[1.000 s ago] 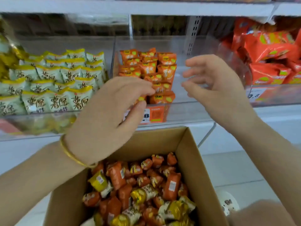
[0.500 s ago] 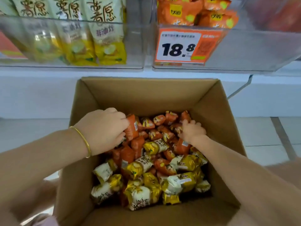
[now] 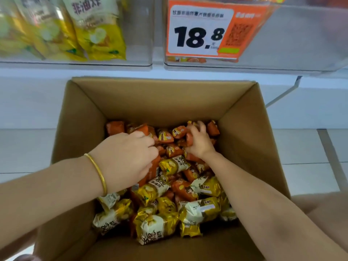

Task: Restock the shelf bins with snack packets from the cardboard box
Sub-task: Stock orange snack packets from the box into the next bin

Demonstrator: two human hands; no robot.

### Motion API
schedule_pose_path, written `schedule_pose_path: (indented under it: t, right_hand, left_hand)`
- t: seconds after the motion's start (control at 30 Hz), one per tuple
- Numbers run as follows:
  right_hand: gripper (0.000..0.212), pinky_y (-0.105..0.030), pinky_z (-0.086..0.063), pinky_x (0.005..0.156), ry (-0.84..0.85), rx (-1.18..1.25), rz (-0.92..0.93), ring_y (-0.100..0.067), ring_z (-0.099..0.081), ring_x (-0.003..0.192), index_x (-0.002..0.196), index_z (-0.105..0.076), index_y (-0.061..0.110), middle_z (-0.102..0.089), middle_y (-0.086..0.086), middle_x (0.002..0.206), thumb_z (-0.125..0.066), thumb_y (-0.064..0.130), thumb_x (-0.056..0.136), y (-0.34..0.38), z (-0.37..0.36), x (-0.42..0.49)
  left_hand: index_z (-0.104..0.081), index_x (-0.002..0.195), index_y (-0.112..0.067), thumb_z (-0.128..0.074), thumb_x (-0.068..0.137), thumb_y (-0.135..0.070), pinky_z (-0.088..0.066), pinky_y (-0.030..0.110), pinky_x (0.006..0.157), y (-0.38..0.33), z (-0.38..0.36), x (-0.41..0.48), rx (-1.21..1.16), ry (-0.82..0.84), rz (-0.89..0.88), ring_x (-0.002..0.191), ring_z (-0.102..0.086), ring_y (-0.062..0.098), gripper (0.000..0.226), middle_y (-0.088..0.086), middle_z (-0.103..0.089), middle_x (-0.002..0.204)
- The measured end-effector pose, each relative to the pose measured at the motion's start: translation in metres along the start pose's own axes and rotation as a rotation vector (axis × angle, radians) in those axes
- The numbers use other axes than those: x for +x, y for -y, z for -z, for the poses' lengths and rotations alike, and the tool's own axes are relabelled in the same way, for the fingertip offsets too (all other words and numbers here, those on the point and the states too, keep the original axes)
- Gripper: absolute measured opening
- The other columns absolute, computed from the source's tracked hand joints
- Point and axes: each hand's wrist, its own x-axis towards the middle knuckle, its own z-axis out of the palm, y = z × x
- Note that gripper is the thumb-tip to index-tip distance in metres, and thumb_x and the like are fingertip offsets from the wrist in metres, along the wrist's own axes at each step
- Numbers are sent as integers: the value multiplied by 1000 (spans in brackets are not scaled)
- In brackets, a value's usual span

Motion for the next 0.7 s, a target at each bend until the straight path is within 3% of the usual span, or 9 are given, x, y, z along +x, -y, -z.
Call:
schedule_pose_path:
  t: [0.1,0.27,0.43,0.53,0.63,0.7]
  right_hand:
    - [85,-43,-34,112,80,0,-60,-35,-26,141,145,-33,23,6,-6,160,-79,19,75,-4,-4,16]
    - [84,-39,-36,110,94,32,-77,-34,-37,134,145,-34,16,-13,-10,154,-80,18,75,-4,-3,28]
    - [86,-36,-37,110,3,62,-30,-32,-44,129,147,-31,18,-23,-10,145,-79,14,76,-6,-6,9]
    - [83,-34,-35,111,-55,45,34,-30,-43,130,147,-33,17,-25,-8,145,-77,12,77,0,2,-14]
    - [80,-32,-36,110,-74,18,108,-29,-39,131,147,-34,18,-24,-7,145,-75,12,78,13,29,-45]
    - [81,-30,-40,105,-53,-17,177,-28,-40,129,146,-34,20,-23,-7,145,-74,11,77,29,55,-68]
  left_hand:
    - [-71,86,-21,-57,75,-34,-57,36,59,9,-5,-8,-52,35,24,83,-64,18,22,-2,-68,88]
    - [-72,79,-21,-66,68,-31,-56,33,50,17,-18,-9,-72,-8,-10,75,-65,16,16,-5,-66,81]
    - [-62,111,-24,-44,91,-34,-52,33,83,14,-22,-8,-44,11,-1,106,-54,15,29,-7,-58,113]
    - [-61,107,-24,-43,92,-34,-52,31,79,13,-18,-6,-40,-11,-15,101,-54,15,26,-7,-58,109]
    - [-49,121,-26,-36,98,-36,-47,29,90,15,-14,-3,-49,116,72,113,-44,12,28,-9,-48,123]
    - [-39,135,-24,-40,98,-35,-45,30,95,15,-10,0,-115,102,123,123,-40,13,39,-6,-40,137]
